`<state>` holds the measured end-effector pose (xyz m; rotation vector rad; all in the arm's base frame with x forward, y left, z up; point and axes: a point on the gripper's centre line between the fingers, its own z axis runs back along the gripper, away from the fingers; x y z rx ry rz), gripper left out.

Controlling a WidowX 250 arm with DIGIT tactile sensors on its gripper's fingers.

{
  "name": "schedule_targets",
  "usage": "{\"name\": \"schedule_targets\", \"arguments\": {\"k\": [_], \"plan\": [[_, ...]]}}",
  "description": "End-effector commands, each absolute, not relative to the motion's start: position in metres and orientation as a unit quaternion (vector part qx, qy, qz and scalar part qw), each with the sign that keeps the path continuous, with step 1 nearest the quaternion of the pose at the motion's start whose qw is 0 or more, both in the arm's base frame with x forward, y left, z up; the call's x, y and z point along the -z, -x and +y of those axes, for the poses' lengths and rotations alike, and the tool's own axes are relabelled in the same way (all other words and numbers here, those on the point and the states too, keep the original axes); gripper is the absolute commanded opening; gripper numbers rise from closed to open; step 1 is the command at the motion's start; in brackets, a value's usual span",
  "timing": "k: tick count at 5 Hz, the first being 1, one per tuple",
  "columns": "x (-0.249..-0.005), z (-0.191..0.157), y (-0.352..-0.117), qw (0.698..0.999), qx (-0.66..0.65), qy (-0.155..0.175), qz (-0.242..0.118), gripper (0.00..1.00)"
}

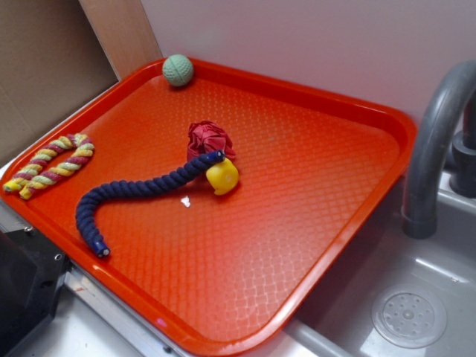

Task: Grab the green ball.

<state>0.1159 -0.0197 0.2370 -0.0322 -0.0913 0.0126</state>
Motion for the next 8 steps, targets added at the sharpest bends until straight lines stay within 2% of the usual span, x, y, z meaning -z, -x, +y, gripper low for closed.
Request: {"name": "schedule_targets", "arguments": {"k": [1,2,3,4,5,6,7,8], "plan": [[-0.237,-0.02,-0.116,0.999,-0.006,0.016,-0.046,1.0],[-0.187,0.013,-0.166,0.99,-0.115,-0.039,-0.068,1.0],[-0.143,0.054,-0.22,0.983,-0.134,-0.028,-0.125,1.0],[-0.098,0.084,-0.271,0.983,-0.12,-0.045,-0.133,1.0],[-0.066,0.097,-0.319,0.989,-0.102,-0.05,-0.093,1.0],[-0.052,0.096,-0.342,0.991,-0.09,-0.046,-0.093,1.0],[-0.056,0.093,-0.347,0.99,-0.079,-0.056,-0.1,1.0],[-0.052,0.096,-0.349,0.991,-0.084,-0.052,-0.093,1.0]]}}
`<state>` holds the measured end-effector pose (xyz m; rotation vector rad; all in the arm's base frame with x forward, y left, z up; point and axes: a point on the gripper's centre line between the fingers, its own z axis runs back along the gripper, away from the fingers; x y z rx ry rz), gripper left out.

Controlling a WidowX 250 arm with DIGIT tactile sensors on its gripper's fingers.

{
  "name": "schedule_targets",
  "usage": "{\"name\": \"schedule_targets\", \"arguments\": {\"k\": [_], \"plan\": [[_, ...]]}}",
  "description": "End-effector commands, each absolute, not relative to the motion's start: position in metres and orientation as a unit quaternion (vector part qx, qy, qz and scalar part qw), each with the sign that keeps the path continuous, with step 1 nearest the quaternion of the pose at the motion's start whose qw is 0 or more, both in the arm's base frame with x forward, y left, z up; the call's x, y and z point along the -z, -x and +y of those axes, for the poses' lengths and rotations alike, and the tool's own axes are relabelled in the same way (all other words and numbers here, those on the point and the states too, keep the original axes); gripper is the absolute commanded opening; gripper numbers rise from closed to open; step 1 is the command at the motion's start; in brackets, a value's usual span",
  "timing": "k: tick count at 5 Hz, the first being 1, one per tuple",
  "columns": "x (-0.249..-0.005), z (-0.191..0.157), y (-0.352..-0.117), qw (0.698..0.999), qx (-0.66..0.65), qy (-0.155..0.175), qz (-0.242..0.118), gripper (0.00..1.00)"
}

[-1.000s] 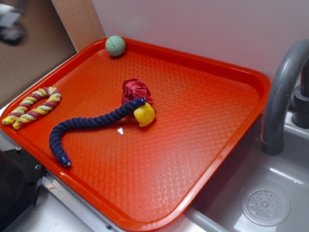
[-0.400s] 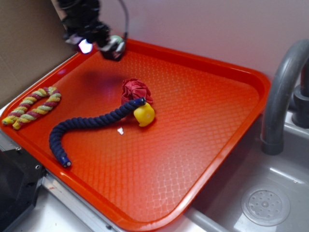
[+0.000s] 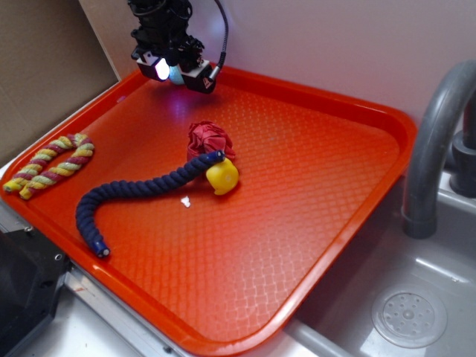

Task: Grab the green ball.

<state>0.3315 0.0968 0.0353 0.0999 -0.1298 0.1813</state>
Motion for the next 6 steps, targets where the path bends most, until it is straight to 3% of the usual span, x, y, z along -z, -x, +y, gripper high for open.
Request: {"name": "schedule_targets", "arguments": {"k": [1,3,4,5,6], "plan": [[-0.052,0.098,-0.349,0.99,-0.075,-0.067,-0.096,1.0],[-0.054,0.131,-0.362,0.98,-0.127,-0.108,-0.107,1.0],[-0.057,0.137,-0.371,0.978,-0.142,-0.106,-0.113,1.0],[-0.057,0.13,-0.371,0.977,-0.136,-0.116,-0.117,0.0],[-0.053,0.127,-0.368,0.978,-0.13,-0.116,-0.112,0.0]]}}
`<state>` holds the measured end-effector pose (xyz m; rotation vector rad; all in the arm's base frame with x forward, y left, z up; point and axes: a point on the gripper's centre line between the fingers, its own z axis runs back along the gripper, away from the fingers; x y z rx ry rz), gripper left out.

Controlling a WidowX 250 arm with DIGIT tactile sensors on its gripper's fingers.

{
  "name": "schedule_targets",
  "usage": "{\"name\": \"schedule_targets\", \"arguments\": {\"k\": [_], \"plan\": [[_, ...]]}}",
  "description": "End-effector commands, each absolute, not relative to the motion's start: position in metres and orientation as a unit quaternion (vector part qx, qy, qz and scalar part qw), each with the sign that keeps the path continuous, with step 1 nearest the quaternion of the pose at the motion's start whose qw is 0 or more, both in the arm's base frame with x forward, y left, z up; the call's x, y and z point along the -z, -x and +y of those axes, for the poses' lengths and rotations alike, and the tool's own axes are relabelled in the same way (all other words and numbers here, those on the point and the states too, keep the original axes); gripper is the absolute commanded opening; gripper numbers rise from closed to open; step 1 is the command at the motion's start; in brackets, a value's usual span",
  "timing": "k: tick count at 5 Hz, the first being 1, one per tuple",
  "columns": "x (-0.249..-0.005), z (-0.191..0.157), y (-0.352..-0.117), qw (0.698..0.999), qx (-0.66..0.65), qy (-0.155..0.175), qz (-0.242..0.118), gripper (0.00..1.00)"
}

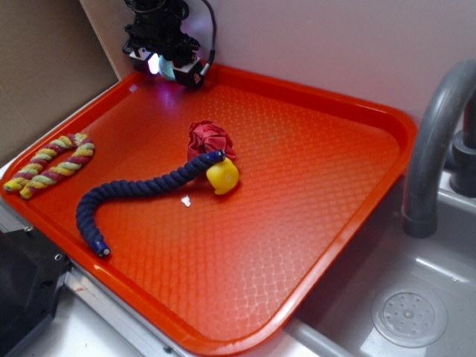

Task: Grab the green ball.

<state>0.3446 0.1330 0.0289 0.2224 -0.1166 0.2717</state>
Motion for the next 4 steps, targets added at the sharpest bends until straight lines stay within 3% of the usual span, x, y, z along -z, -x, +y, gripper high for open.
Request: {"name": "schedule_targets", "arguments": {"k": [1,2,3,4], "plan": [[-0.052,0.125,-0.366,0.979,-0.124,-0.119,-0.109,0.0],[-0.053,0.125,-0.362,0.98,-0.123,-0.114,-0.106,0.0],[-0.061,0.12,-0.348,0.984,-0.112,-0.112,-0.081,0.0],[-0.107,0.08,-0.304,0.999,-0.045,-0.018,0.02,0.0]]}}
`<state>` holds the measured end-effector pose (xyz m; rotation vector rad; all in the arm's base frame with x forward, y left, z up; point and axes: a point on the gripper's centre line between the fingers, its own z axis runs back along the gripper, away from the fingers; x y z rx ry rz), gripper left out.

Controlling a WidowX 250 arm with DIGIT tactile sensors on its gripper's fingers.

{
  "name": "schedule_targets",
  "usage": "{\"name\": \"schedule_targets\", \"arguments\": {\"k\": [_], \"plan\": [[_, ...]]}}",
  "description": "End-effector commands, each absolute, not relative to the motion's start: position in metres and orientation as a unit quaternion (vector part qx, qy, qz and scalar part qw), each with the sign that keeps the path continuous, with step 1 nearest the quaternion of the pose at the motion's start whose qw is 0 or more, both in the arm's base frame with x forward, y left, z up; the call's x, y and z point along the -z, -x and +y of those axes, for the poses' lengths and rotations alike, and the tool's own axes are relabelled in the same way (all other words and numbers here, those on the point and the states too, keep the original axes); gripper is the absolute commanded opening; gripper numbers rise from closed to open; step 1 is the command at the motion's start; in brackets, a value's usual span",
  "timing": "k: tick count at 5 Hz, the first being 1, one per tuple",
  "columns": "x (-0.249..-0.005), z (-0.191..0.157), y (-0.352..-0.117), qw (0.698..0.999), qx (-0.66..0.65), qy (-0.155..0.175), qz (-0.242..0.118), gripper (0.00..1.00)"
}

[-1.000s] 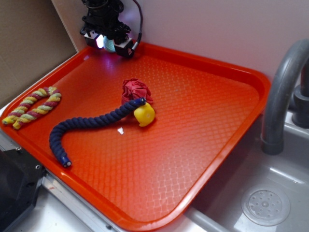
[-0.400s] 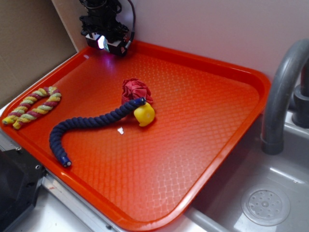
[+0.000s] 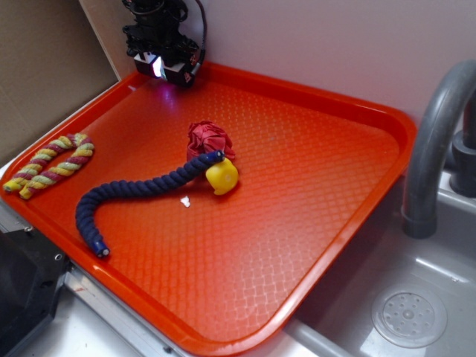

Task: Grab the green ball.

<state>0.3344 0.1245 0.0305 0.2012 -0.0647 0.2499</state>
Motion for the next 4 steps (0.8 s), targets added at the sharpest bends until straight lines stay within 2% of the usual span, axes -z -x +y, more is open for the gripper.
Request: {"name": "schedule_targets", "arguments": {"k": [1,2,3,4], "plan": [[-0.17,0.05,-0.269,0.988,0.005,0.084,0.133,0.0],[-0.219,0.028,-0.211,0.987,0.042,0.12,0.097,0.0],[-0.26,0.032,-0.194,0.991,0.04,0.123,0.026,0.0],[-0.251,0.037,-0.192,0.994,0.034,0.106,0.006,0.0]]}}
